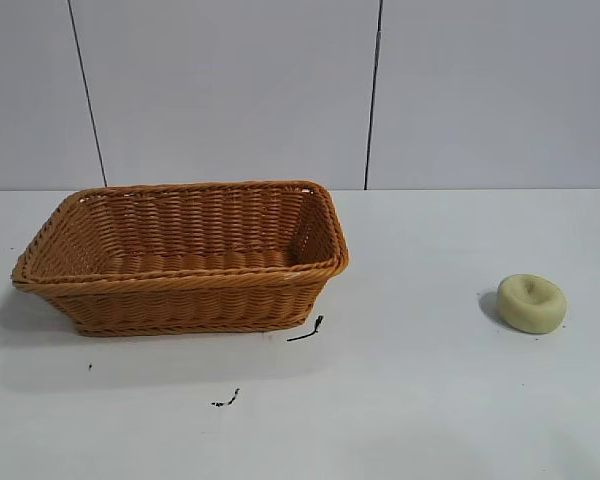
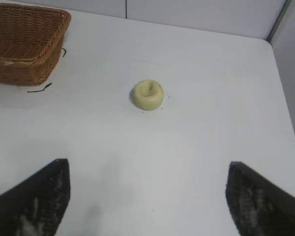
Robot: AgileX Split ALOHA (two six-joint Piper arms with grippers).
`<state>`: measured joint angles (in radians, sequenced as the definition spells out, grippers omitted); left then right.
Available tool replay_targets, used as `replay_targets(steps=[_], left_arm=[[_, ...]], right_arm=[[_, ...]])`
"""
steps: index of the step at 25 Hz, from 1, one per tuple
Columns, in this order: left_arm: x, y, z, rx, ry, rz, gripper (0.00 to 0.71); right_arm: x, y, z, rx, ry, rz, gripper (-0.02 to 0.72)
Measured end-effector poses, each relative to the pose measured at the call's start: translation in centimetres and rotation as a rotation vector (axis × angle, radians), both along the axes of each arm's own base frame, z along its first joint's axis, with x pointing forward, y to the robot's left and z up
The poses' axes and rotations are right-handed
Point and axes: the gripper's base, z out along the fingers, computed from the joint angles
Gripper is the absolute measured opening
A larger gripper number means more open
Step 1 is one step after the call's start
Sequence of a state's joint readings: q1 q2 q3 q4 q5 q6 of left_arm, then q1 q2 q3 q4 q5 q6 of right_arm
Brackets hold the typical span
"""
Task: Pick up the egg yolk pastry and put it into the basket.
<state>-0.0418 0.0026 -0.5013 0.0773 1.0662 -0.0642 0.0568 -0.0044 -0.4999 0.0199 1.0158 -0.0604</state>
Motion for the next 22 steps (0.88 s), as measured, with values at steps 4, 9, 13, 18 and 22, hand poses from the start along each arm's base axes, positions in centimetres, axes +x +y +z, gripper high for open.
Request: replay_targets(steps=[4,9,13,18,22], left_arm=[[0.0,0.0,0.0,0.0,0.0,0.0,0.696],[0.0,0.0,0.0,0.0,0.0,0.0,0.696],[0.0,0.0,0.0,0.0,0.0,0.0,0.696],[0.0,0.0,0.0,0.0,0.0,0.0,0.696],[0.0,0.0,0.0,0.0,0.0,0.0,0.696]], right_arm=[[0.0,0.0,0.0,0.0,0.0,0.0,0.597],[0.0,0.0,0.0,0.0,0.0,0.0,0.597],[0.0,0.0,0.0,0.0,0.0,0.0,0.604],[1.8,0.1,0.1,-0.007,0.119,0.0,0.671],[5.1,0.3,1.3,-0.016,0.284,0.0,0.68]])
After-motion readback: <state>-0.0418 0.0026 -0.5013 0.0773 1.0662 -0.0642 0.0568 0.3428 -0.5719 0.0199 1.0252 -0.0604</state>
